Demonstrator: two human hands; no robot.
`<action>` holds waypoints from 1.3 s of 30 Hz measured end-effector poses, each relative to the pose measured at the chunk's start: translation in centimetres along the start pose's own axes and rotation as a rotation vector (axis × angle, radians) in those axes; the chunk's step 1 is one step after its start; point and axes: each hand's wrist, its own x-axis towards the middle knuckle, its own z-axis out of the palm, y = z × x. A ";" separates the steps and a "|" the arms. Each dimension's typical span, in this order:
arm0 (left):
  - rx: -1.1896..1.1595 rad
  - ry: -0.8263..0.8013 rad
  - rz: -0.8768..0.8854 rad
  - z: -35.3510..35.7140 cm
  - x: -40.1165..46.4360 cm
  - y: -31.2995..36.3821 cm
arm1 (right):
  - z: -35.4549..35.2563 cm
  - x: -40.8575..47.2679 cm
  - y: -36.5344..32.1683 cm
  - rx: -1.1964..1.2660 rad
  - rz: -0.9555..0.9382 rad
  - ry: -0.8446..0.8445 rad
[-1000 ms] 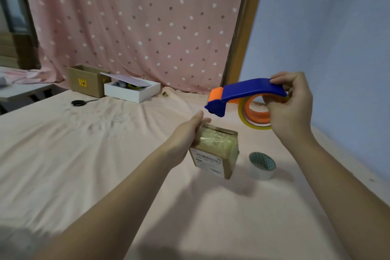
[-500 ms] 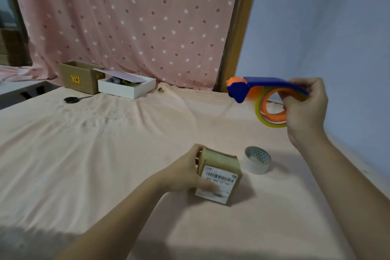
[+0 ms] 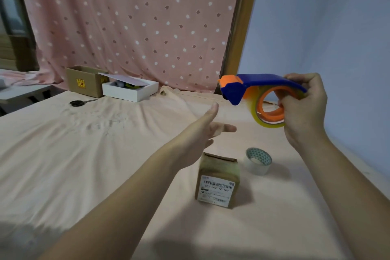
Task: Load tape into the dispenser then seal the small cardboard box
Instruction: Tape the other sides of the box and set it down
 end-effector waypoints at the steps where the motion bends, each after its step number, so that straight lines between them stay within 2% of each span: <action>1: -0.054 0.013 -0.010 0.0 0.1 0.0 | 0.0 0.0 -0.1 0.002 -0.003 0.000; 6: -0.230 0.151 -0.015 -1.9 -0.3 -0.6 | -0.6 -0.2 -0.4 -0.054 -0.088 -0.052; 9: -0.263 0.199 -0.126 -3.6 -1.3 -0.9 | -1.1 -0.6 -0.4 -0.161 -0.157 -0.137; 14: -0.260 0.196 -0.228 -5.4 -2.4 -2.2 | -0.9 -1.6 -0.5 -0.320 -0.279 -0.318; 19: -0.155 0.253 -0.212 -5.8 -2.7 -4.5 | -0.2 -2.9 -0.2 -0.479 -0.365 -0.402; 23: -0.136 0.215 -0.240 -6.1 -2.7 -5.9 | -0.7 -3.3 0.4 -0.512 -0.421 -0.456; 29: -0.178 0.241 -0.268 -5.9 -2.1 -8.1 | -0.8 -3.2 1.2 -0.548 -0.640 -0.550; 39: -0.301 0.224 -0.281 -4.7 -1.8 -10.0 | -0.9 -2.8 1.5 -0.589 -0.576 -0.576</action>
